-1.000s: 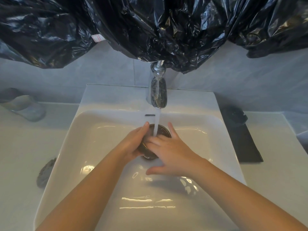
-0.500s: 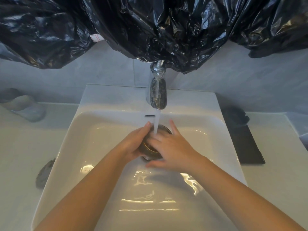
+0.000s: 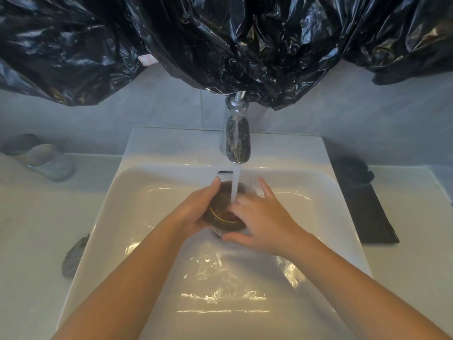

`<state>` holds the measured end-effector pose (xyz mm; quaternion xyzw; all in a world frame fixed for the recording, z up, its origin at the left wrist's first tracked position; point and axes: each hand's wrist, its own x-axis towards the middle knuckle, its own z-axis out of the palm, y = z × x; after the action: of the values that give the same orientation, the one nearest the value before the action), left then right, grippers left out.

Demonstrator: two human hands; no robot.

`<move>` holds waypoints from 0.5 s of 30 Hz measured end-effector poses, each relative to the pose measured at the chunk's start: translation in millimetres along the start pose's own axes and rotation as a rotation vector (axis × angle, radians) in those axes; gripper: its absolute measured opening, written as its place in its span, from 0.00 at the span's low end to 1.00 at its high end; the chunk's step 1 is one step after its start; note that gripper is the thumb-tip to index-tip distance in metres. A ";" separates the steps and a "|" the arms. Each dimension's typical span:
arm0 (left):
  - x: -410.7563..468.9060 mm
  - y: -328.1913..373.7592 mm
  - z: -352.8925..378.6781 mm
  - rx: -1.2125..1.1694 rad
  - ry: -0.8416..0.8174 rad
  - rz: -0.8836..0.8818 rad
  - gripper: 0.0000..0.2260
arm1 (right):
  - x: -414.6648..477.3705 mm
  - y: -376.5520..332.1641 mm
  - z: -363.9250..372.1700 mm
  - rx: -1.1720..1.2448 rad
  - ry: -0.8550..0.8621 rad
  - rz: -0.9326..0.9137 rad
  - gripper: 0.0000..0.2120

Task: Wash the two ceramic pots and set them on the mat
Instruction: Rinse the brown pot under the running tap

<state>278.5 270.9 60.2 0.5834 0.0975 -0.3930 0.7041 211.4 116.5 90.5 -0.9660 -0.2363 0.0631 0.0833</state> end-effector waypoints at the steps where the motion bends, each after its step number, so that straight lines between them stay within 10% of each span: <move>1: -0.4 -0.4 0.1 0.008 -0.001 0.005 0.22 | 1.2 -0.6 -0.5 0.018 -0.011 -0.019 0.23; 15: 1.9 -1.5 -0.6 0.049 0.004 -0.001 0.21 | 0.7 1.2 1.6 0.084 0.010 -0.088 0.25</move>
<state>279.0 270.5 57.8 0.6011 0.0894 -0.3944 0.6893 212.3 115.9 88.7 -0.9506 -0.2754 0.0643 0.1278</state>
